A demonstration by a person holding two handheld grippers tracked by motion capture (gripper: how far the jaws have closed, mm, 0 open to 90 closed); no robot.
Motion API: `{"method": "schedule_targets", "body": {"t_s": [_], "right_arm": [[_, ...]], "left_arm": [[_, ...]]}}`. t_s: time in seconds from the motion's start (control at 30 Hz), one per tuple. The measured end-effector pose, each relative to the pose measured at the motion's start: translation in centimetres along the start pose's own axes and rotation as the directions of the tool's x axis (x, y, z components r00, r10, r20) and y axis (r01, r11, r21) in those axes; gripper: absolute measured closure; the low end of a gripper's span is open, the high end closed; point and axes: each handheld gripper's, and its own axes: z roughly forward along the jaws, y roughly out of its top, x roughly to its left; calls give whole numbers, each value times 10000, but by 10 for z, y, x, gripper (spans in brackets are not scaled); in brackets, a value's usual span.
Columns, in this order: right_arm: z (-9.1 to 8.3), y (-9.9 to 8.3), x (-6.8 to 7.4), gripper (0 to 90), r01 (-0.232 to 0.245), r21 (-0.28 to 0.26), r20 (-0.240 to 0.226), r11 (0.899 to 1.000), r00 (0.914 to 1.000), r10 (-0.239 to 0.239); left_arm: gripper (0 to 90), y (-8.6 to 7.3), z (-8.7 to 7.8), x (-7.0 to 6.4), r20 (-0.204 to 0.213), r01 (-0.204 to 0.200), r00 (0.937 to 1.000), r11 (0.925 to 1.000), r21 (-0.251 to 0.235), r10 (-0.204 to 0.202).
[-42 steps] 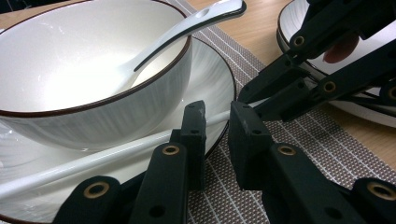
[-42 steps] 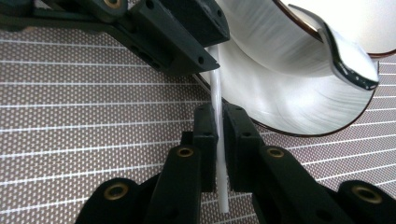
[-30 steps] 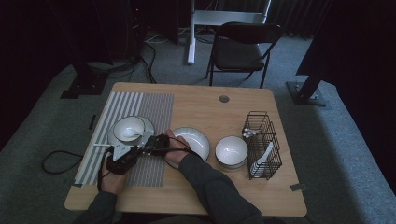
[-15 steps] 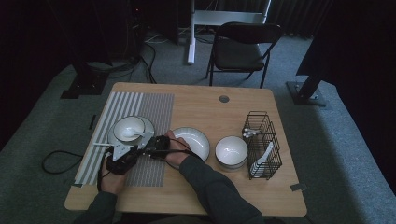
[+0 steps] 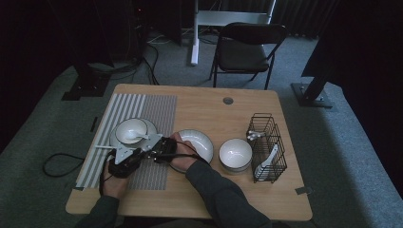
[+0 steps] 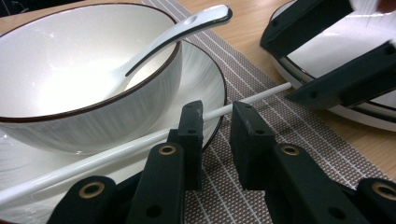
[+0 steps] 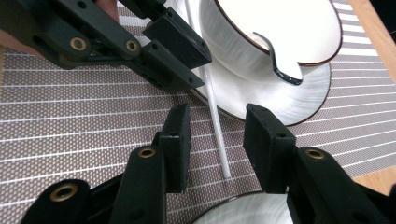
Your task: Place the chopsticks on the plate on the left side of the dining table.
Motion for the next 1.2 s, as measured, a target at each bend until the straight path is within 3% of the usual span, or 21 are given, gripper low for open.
{"method": "schedule_targets", "body": {"t_s": [0.27,0.93,1.2], "right_arm": [[-21,-4,1,601,-261,-528,131,9983,9996,269],[-57,-27,15,593,-578,-944,464,9939,9970,624],[-74,-43,15,586,-1051,-1300,543,9859,9921,1129]], "left_arm": [[747,3,-3,-2,106,-14,9999,9999,-120,15],[696,16,-8,-8,671,47,9977,9997,-256,-30],[682,26,-9,-12,972,44,9953,9993,-381,-7]]}}
